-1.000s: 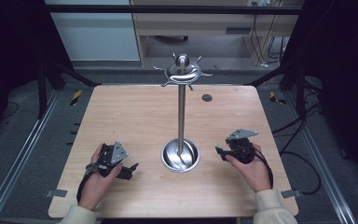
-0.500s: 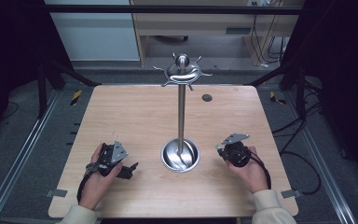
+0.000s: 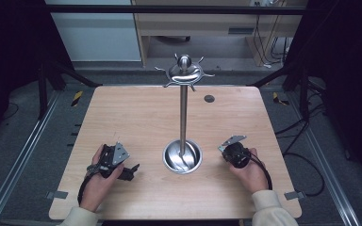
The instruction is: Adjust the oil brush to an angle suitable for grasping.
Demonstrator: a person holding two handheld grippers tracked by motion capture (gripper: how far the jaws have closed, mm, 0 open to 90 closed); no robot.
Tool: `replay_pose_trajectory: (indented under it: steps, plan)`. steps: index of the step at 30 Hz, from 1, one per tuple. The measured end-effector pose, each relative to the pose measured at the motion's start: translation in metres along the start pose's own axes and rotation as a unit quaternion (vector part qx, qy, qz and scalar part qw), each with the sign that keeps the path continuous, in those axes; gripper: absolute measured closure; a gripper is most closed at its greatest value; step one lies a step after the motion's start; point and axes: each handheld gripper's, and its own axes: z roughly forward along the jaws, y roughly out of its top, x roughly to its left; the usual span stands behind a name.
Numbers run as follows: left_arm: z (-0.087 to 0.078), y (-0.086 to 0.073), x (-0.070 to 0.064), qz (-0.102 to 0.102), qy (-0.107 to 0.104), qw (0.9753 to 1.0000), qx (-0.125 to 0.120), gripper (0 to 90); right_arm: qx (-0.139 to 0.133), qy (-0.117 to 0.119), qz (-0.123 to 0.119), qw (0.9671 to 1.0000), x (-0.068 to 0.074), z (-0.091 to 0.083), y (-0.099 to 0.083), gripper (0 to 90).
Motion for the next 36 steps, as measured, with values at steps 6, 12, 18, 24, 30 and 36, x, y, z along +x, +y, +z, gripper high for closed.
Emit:
replay_pose_trajectory:
  steps: [6, 12, 18, 24, 30, 36]
  plan:
    - [-0.001, 0.000, -0.001, 0.002, -0.001, 1.0000, 0.000, 3.3, 0.006, -0.004, 0.007, 1.0000, -0.002, 0.000, -0.002, 90.0]
    - [0.000, 0.000, -0.001, 0.003, -0.002, 1.0000, 0.001, 3.3, 0.006, -0.012, 0.010, 0.9999, -0.006, -0.001, -0.002, 90.0]
    - [0.001, 0.000, -0.002, 0.003, -0.002, 1.0000, 0.001, 3.3, 0.012, -0.037, 0.017, 0.9991, -0.011, 0.000, -0.003, 90.0]
    - [0.001, 0.000, -0.003, 0.005, -0.003, 1.0000, 0.003, 3.3, 0.012, -0.031, 0.037, 0.9988, -0.014, -0.002, -0.003, 89.4]
    - [0.000, 0.000, -0.003, 0.004, -0.001, 1.0000, 0.002, 3.3, -0.003, -0.023, 0.066, 0.9975, -0.017, -0.025, -0.002, 84.0]
    - [0.000, -0.001, -0.001, 0.001, -0.001, 1.0000, 0.006, 3.3, 0.036, -0.025, 0.092, 0.9948, -0.026, -0.046, 0.003, 73.1]
